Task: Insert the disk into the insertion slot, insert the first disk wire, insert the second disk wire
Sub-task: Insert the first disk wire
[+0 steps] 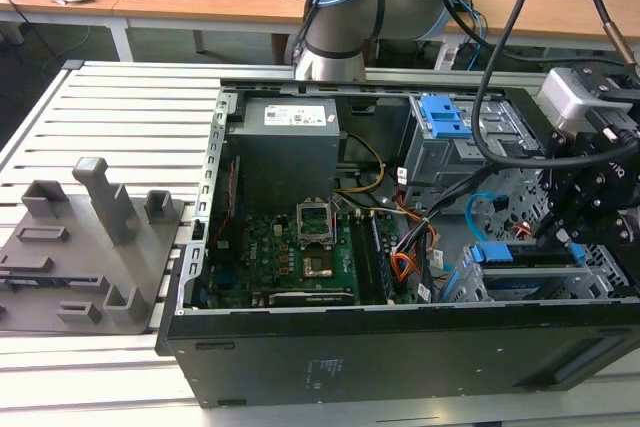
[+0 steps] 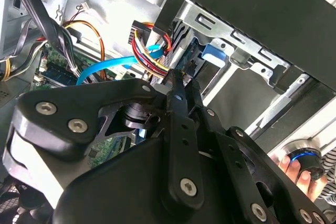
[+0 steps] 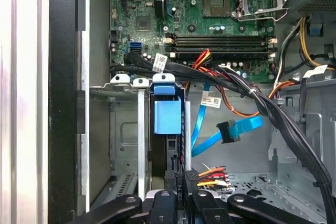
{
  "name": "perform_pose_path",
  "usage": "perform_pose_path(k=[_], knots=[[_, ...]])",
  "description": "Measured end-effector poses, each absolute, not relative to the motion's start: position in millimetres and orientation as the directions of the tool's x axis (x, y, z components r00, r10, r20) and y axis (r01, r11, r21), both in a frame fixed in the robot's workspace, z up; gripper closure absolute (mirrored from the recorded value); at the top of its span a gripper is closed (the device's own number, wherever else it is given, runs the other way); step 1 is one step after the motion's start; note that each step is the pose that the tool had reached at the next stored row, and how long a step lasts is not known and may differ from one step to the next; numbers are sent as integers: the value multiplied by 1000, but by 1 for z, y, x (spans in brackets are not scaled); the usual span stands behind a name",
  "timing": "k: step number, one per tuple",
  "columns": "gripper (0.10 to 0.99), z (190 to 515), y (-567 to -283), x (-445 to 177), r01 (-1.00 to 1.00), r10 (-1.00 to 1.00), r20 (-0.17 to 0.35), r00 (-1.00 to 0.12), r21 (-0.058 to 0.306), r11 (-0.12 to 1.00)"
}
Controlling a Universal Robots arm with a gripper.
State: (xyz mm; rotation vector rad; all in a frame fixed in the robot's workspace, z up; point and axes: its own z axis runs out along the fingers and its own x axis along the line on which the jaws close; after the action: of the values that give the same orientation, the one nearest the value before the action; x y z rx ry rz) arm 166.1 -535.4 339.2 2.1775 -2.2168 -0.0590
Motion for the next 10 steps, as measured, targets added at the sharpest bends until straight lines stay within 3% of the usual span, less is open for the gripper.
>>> perform_pose_path(k=[10], knots=[[910,332,-536,168,-999,-1000,-7,-18,51,18]])
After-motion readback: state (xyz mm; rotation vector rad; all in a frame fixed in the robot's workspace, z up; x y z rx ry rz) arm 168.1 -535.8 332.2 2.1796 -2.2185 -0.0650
